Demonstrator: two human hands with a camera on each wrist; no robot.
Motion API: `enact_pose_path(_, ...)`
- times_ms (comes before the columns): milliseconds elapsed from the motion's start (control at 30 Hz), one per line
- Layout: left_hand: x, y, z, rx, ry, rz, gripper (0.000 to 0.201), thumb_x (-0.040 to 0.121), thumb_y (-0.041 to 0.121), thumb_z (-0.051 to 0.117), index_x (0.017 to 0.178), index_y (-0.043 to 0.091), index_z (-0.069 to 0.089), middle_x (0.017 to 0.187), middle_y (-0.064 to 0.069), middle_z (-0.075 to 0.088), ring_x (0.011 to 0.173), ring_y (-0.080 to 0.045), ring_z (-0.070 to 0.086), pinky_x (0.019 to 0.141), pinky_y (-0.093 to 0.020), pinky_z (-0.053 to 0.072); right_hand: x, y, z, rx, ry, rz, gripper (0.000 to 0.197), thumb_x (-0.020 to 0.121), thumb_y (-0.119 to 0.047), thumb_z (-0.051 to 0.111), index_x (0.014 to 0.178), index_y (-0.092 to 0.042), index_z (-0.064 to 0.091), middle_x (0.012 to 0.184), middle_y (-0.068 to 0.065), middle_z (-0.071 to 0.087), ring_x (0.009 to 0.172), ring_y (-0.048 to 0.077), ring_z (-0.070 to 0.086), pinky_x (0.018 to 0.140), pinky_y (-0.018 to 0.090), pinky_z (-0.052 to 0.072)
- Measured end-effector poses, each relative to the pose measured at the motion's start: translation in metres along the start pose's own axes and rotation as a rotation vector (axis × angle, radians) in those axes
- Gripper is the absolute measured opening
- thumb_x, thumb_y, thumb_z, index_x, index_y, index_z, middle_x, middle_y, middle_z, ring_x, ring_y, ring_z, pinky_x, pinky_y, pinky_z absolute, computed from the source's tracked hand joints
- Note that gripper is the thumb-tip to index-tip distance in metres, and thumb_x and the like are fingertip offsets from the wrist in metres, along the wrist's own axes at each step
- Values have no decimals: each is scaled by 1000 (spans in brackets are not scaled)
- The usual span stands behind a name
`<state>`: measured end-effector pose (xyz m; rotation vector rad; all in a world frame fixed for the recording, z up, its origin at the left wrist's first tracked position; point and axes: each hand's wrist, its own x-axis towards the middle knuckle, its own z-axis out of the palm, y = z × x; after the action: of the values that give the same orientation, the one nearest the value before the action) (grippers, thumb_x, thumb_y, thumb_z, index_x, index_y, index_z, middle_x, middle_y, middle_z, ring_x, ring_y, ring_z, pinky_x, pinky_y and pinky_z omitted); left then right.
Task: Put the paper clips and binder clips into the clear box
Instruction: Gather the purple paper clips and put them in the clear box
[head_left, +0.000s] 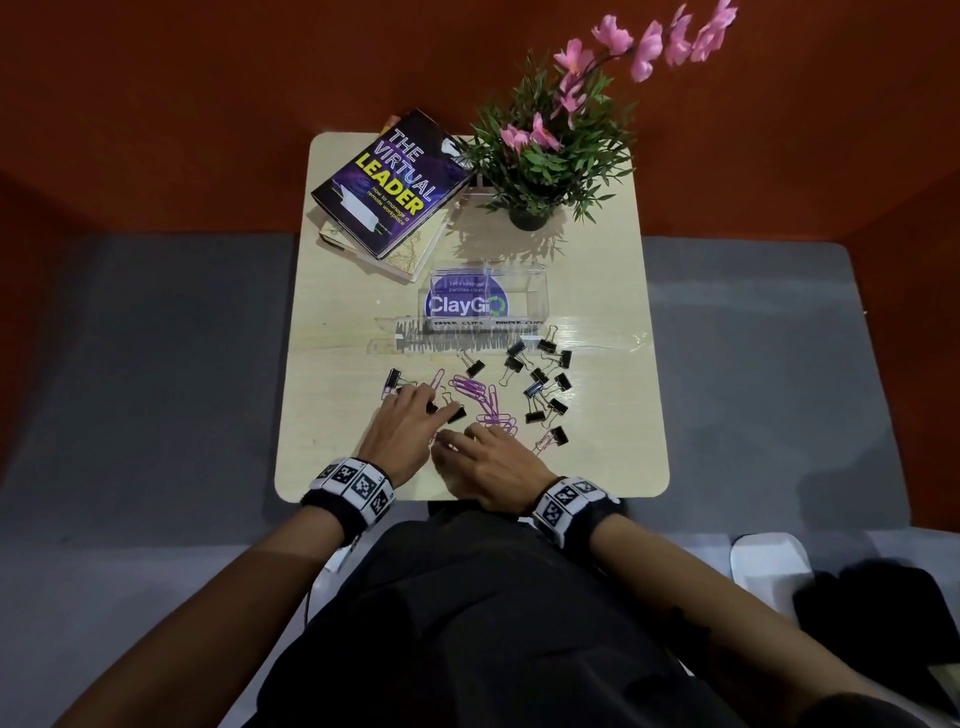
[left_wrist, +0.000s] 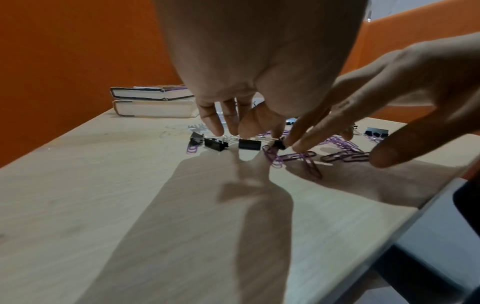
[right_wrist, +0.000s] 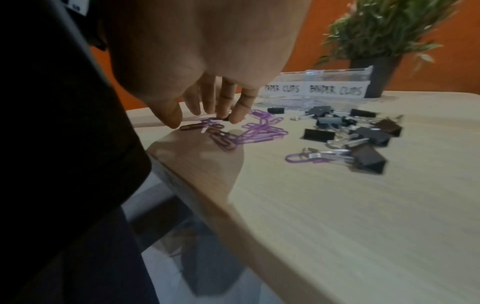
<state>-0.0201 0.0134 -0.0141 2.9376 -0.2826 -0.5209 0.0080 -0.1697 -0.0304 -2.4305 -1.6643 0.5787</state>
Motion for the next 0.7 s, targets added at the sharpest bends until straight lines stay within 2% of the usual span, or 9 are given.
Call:
enact_pose_path(100,-3,-4,3,12,2,-16,74,69,-7,56,135,25,46,119,-12,51,107,-33,46,84,-44,43,7,0,3,-96,-17,-17,60,86,-33,53,138,-6,40,142,13,46,95,28,51,75,41,45)
enact_pose_path(200,-9,-6,6,6,15,-52,76,68,-9,58,135,24,46,115,-11,52,102,-32,47,77,-42,43,-2,9,4,-98,34,-15,53,89,-33,48,134,-5,45,141,13,49,97,28,53,77,40,48)
enact_pose_path(300,-20,-8,11,11,10,-62,76,65,-9,61,133,21,49,115,-12,53,99,-32,48,74,-41,42,-18,19,3,-32,102,10,48,94,-31,35,129,-4,52,135,13,55,104,32,57,81,43,52)
enact_pose_path(367,-27,-9,17,16,11,-58,75,62,-10,61,131,19,51,119,-14,54,101,-33,49,74,-42,44,-29,27,4,-20,80,40,50,93,-31,31,132,-5,50,137,13,54,112,33,56,84,44,52)
enact_pose_path(467,-36,-13,19,-31,55,-67,72,63,-11,61,129,15,54,122,-13,56,104,-33,51,74,-42,45,-36,36,5,-11,47,68,52,90,-33,33,133,-7,48,141,12,51,120,33,52,89,43,51)
enact_pose_path(533,-36,-18,15,-109,113,-166,66,67,-10,59,128,12,53,123,-12,56,102,-31,51,76,-42,47,-35,39,3,32,81,112,48,93,-35,35,129,-9,51,140,12,51,122,33,50,91,44,51)
enact_pose_path(600,-32,-27,9,-156,149,-283,61,70,-10,56,128,9,51,121,-11,56,99,-31,50,77,-42,47,-28,41,-1,54,134,161,45,91,-34,46,129,-9,51,138,11,51,118,32,50,90,45,50)
enact_pose_path(700,-26,-40,8,-120,120,-307,62,68,-12,56,127,7,52,118,-13,57,96,-33,50,72,-43,45,-4,40,-14,55,145,197,50,85,-28,58,130,-9,48,138,11,50,117,32,48,87,47,48)
